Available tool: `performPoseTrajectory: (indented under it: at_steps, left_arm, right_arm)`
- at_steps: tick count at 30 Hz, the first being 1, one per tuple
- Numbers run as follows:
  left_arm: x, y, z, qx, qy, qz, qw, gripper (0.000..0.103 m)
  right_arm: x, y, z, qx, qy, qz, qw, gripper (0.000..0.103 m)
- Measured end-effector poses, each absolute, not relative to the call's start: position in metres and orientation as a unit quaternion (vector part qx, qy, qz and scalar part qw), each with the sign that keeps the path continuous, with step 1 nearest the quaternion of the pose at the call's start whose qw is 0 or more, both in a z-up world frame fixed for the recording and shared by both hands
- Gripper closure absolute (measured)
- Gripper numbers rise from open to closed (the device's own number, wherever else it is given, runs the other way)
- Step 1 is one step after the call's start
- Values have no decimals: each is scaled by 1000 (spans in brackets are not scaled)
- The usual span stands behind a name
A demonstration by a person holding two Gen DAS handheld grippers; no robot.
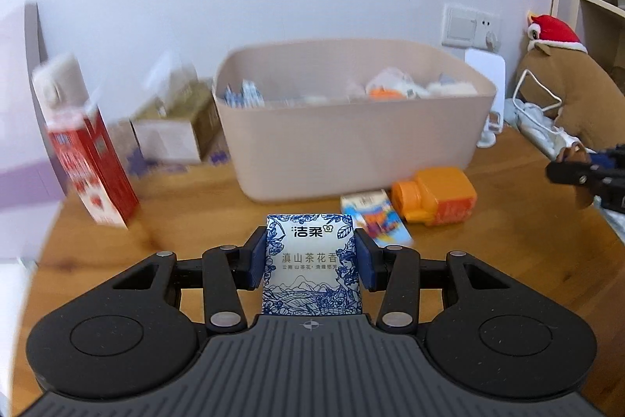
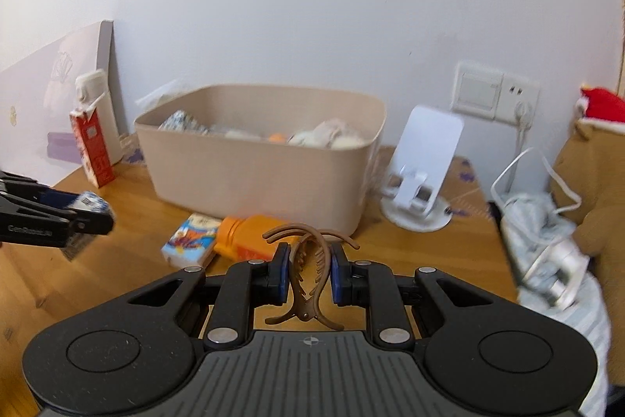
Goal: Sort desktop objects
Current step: 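Carry the tissue pack and brown clip into the beige bin and open both tools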
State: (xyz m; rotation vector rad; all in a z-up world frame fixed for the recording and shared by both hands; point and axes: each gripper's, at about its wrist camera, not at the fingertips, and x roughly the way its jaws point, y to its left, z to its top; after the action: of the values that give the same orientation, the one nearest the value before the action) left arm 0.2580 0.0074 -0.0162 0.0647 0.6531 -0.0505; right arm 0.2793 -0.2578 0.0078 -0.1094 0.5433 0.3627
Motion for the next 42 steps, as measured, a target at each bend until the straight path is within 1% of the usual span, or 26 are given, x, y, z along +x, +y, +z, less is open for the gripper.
performPoseTrajectory:
  at_steps: [10, 14, 20, 28, 36, 40, 41, 42]
  left_arm:
    - [285, 16, 37, 55, 272, -19, 960, 56]
    - [303, 15, 56, 61, 259, -16, 964, 56]
    - [344, 6, 70, 69, 258, -19, 963, 56]
    - [400, -14, 57, 81, 273, -14, 958, 56]
    - [436, -24, 26, 51, 320, -1, 946, 56]
    - [446, -23, 11, 52, 341, 25, 938, 56]
    - [447, -21, 8, 49, 346, 32, 937, 56]
    - [447, -19, 5, 45, 348, 32, 936, 56]
  right_arm:
    - [308, -265, 57, -49, 230, 162, 958, 84]
    - [335, -269, 73, -22, 236, 170, 957, 84]
    - [375, -260, 86, -23, 240, 156, 958, 84]
    - [421, -234, 83, -30, 255, 149, 955, 84]
    - [452, -196, 54, -42, 293, 150, 943, 84]
    - [457, -185, 39, -55, 307, 149, 938, 83]
    - [458, -183, 35, -58, 313, 149, 936, 75]
    - [458, -183, 31, -57, 320, 151, 934, 72]
